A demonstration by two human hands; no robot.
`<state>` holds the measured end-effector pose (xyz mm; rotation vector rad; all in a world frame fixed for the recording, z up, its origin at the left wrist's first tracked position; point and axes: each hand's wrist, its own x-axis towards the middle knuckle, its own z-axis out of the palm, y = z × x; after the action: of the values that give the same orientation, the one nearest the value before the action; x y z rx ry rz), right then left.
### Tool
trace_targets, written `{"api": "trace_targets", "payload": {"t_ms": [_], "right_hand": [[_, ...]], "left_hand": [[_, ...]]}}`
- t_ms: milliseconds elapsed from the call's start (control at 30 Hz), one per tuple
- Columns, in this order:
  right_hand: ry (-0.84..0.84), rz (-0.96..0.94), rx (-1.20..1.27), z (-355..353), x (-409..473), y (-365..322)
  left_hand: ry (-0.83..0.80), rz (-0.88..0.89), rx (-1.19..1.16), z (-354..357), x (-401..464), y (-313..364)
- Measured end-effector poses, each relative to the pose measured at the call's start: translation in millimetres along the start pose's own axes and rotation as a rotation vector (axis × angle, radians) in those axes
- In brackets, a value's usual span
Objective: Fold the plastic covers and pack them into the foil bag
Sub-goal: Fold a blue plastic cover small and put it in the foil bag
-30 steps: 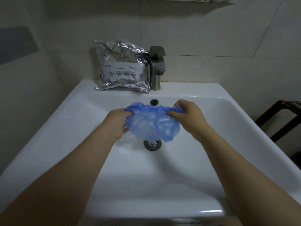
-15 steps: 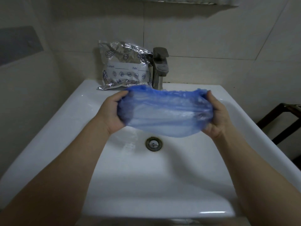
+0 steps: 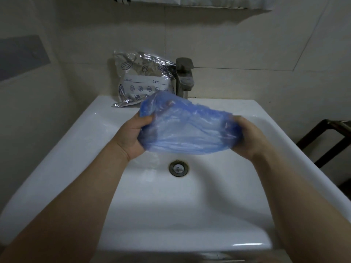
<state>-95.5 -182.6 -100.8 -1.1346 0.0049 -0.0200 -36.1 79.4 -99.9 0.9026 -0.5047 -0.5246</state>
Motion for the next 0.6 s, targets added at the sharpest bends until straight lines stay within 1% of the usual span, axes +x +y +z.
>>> {"api": "trace_targets", "payload": {"t_ms": [67, 133, 200, 267, 300, 333, 367, 400, 433, 467, 500, 533, 567, 600], "right_hand": [[-0.026, -0.064, 0.270, 2, -2, -6], [-0.064, -0.084, 0.480, 9, -2, -7], [0.060, -0.162, 0.439, 11, -7, -15], [0.114, -0.203, 0.401, 9, -7, -16], [0.135, -0.207, 0.342, 15, -9, -16], [0.042, -0.142, 0.319, 22, -12, -17], [0.040, -0.165, 0.283, 27, -21, -17], [0.064, -0.149, 0.286, 34, -24, -17], [0.146, -0.137, 0.245, 36, -23, -18], [0.261, -0.175, 0.161, 36, -21, -20], [0.355, -0.312, 0.056, 32, -14, -20], [0.338, -0.437, 0.027, 28, -7, -14], [0.485, -0.546, -0.047, 19, -4, -17], [0.603, -0.692, -0.188, 18, -3, -20]], "left_hand": [[0.044, -0.015, 0.138, -8, 2, -2], [0.077, -0.042, 0.105, -8, 3, -5], [0.149, -0.021, 0.062, -3, 5, -8], [0.213, 0.031, 0.049, 4, 8, -12], [0.261, 0.039, 0.030, 7, 9, -13], [0.316, 0.031, 0.015, 10, 9, -13], [0.352, 0.014, 0.020, 11, 10, -14], [0.357, -0.016, 0.053, 11, 11, -15], [0.354, -0.060, 0.118, 10, 13, -18], [0.371, -0.123, 0.210, 8, 14, -22], [0.412, -0.190, 0.320, 8, 14, -25], [0.471, -0.243, 0.402, 9, 13, -26], [0.503, -0.276, 0.433, 11, 12, -28], [0.501, -0.298, 0.413, 15, 12, -28]]}}
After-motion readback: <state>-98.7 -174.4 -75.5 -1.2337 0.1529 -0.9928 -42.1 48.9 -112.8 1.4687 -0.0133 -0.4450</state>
